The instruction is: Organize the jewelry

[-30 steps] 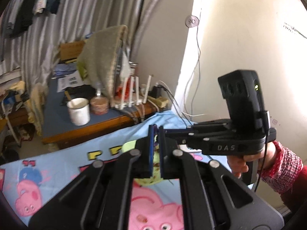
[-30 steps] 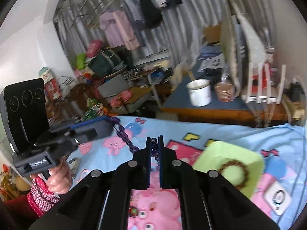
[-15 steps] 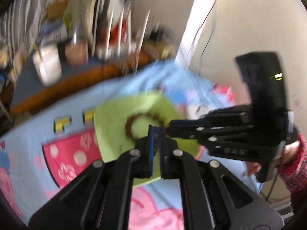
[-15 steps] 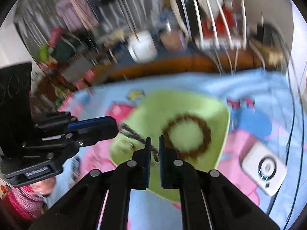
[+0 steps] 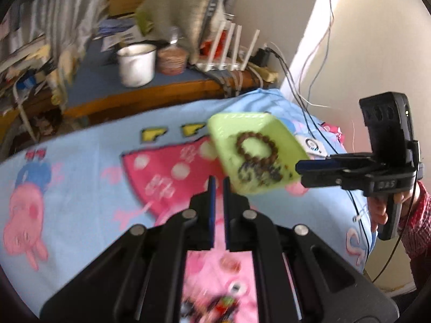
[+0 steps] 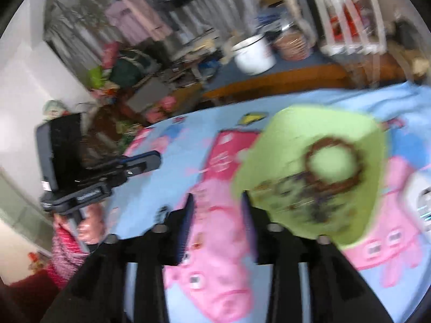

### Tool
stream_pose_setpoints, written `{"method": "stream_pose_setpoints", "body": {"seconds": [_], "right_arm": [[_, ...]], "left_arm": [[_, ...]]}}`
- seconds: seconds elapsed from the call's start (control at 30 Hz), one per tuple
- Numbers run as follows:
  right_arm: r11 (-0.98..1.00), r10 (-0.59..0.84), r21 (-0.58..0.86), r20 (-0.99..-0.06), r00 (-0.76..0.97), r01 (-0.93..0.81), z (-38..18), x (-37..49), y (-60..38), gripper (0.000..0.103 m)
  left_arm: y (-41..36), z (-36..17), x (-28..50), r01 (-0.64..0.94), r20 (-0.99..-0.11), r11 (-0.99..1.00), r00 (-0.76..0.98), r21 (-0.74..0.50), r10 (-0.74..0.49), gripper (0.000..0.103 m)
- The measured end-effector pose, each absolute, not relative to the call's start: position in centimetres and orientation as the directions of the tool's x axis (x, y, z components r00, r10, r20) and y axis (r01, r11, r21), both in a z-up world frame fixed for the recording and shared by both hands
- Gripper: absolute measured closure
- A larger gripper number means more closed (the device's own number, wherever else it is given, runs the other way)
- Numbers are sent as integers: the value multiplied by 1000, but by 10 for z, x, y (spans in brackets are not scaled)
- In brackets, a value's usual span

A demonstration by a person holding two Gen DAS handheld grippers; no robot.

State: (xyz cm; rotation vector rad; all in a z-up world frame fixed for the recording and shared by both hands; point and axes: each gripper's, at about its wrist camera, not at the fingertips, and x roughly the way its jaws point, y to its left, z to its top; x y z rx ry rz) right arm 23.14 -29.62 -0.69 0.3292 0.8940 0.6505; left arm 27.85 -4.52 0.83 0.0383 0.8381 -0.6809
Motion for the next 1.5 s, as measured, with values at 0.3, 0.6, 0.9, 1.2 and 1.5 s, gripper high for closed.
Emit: {"method": "stream_pose_setpoints", "body": {"seconds": [0.3, 0.6, 0.9, 1.2, 1.5], "right_arm": [[828, 516, 319, -755, 404, -461, -55, 242, -202, 89], [854, 401, 161, -809, 429, -495, -77, 267, -157, 89], [832, 398, 139, -824, 403, -536, -88, 256, -152, 103], [805, 530, 258, -718, 452, -534, -29, 229, -175, 103], [781, 607, 293, -565, 559, -551, 64, 214, -211, 103]], "left_arm": [[-16, -64, 245, 500, -766, 825, 412, -263, -494, 99], [-35, -92, 241, 510, -821, 852, 434, -116, -371, 84], [-35, -96, 237, 510, -799, 856, 481, -79, -361, 98], [-23, -43, 234, 517, -706, 821, 486, -243, -515, 98], [-34, 63, 239, 586, -541, 757, 552, -290, -635, 98]]}}
